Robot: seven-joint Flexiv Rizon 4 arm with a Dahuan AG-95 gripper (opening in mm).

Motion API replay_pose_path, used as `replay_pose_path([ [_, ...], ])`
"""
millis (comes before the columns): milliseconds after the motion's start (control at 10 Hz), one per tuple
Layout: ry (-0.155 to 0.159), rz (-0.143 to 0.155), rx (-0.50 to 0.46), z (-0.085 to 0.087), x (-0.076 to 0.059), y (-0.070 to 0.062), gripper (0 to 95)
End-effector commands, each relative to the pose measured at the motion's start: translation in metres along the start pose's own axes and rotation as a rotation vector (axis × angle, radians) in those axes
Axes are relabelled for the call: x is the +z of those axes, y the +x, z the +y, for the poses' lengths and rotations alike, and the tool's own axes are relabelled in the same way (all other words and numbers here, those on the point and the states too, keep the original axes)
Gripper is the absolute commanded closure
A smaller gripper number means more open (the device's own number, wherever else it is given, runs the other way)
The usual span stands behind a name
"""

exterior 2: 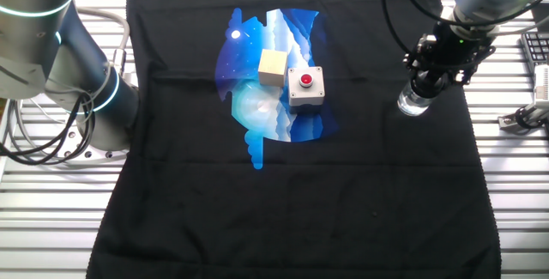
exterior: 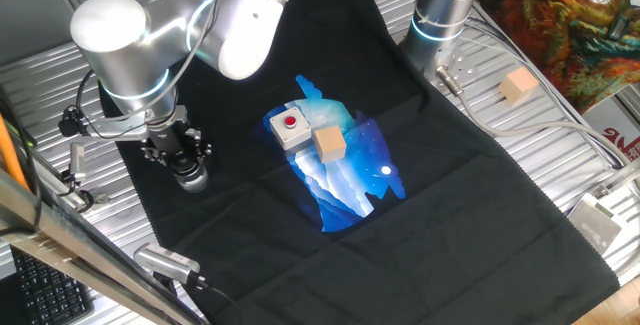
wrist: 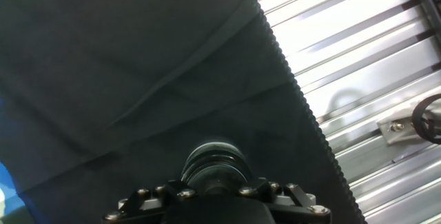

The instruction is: Screw the lid onto the jar

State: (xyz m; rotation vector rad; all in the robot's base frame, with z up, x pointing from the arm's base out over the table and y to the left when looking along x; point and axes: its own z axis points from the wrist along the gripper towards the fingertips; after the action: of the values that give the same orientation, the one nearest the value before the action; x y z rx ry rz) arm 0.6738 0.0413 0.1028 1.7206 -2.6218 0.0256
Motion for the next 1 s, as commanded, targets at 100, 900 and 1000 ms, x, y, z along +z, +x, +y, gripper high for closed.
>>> replay_pose_path([
  [100, 0.000, 0.002, 0.001, -0.0006, -0.0002, -0.0001, 95.0],
  [900, -0.007, 0.007, 0.002, -0.0013, -0.0012, -0.0016, 95.0],
  [1000, -0.005, 0.009, 0.002, -0.0013, -0.0011, -0.0017, 95.0],
])
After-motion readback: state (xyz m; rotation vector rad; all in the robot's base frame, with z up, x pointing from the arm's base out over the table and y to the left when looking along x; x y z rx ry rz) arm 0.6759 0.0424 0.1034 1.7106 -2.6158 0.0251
